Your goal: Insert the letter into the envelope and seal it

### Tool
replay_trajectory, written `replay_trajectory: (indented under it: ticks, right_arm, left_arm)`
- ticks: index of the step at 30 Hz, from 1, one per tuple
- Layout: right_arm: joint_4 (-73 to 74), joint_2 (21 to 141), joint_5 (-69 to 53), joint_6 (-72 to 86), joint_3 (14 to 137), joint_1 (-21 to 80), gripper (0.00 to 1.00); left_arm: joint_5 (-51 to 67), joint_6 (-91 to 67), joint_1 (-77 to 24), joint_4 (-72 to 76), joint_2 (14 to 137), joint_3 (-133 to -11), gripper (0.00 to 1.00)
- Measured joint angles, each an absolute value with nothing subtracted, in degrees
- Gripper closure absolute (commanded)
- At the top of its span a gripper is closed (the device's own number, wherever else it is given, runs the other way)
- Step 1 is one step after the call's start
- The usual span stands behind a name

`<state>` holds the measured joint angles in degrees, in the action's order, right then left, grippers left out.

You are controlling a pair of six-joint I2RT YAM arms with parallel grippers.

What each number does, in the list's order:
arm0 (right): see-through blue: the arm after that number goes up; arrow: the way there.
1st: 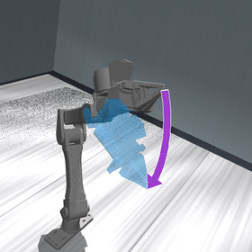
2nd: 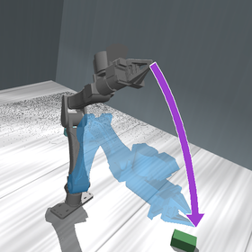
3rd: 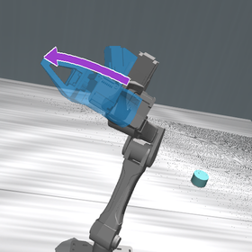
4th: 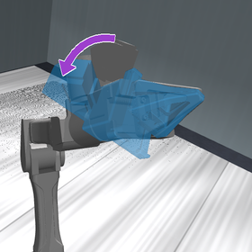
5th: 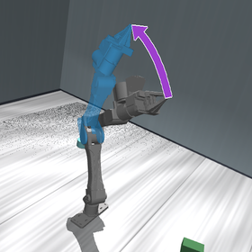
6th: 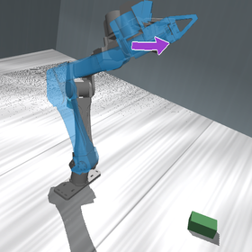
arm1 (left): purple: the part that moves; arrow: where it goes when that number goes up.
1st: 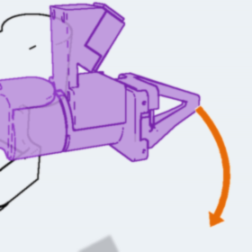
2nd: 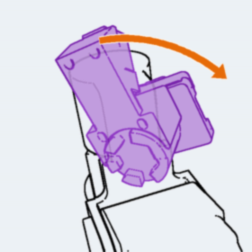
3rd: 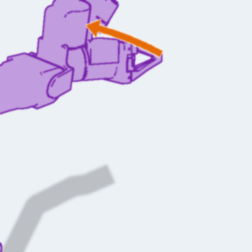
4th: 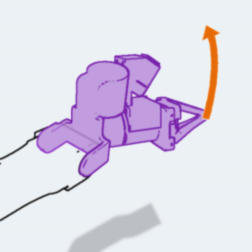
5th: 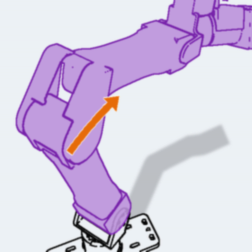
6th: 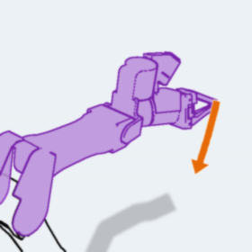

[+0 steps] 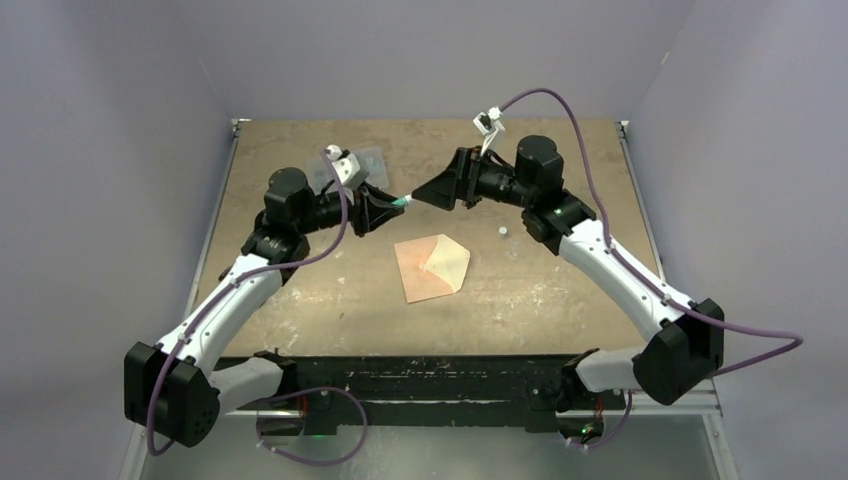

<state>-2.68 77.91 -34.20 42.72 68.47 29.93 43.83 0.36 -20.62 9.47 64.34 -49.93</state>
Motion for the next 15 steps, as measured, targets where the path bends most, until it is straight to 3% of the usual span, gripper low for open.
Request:
replay_trajectory:
  ticks: [3, 7, 15]
  right_arm:
    - [-2.63, 76.27, -36.16, 34.94, 68.01, 29.98, 0.2]
    - [-3.33, 75.55, -39.51, 30.94, 66.0, 29.98, 0.35]
    - [-5.28, 75.48, -45.89, 30.94, 63.22, 29.98, 0.56]
  left_arm:
    - [46.26, -10.83, -20.62, 10.33, 65.67, -51.11, 1.0]
    - [51.18, -22.15, -20.6, 12.38, 66.87, -52.73, 1.0]
    - [58.37, -28.51, -20.6, 14.37, 66.85, -53.17, 1.0]
